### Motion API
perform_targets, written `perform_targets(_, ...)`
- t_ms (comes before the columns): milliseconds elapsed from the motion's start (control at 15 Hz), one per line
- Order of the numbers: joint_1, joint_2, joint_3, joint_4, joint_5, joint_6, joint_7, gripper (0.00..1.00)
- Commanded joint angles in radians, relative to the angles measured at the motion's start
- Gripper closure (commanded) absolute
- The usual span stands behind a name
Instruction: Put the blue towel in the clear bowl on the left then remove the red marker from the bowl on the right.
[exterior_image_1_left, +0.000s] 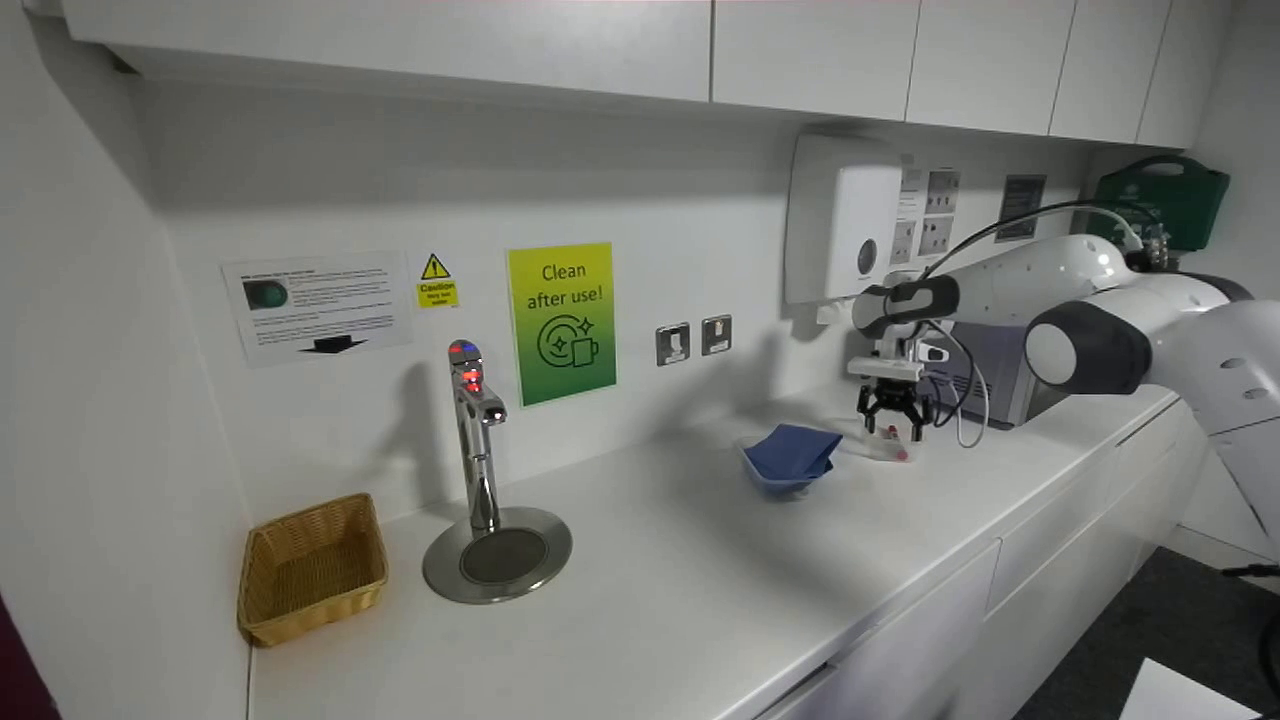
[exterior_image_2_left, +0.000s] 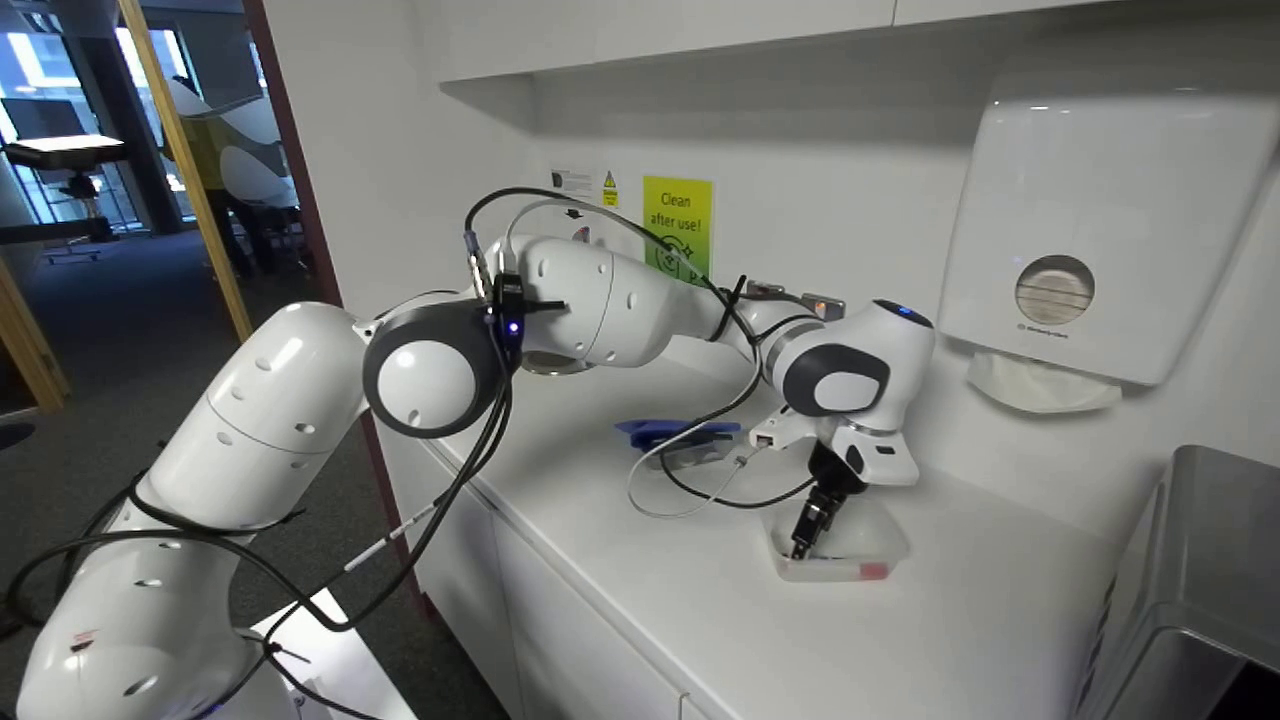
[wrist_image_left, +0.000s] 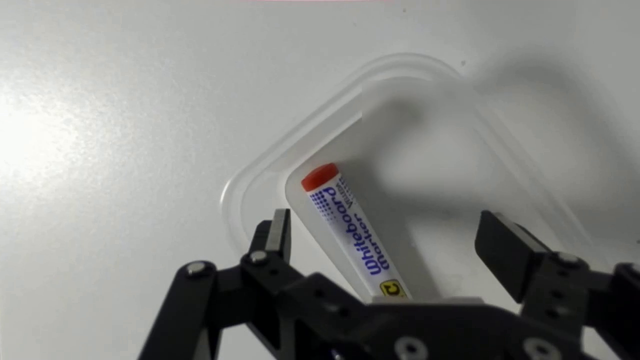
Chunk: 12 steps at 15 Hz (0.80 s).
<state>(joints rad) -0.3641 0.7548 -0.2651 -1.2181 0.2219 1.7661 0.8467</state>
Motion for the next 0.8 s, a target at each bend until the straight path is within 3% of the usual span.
perform_targets(0, 0.001, 0.002, -0.001, 0.019, -0.022, 0.002, -0.044, 0.00)
perform_targets(733, 0.013, 0.006, -0.003, -0.034, -0.032, 0.069, -0.065, 0.00)
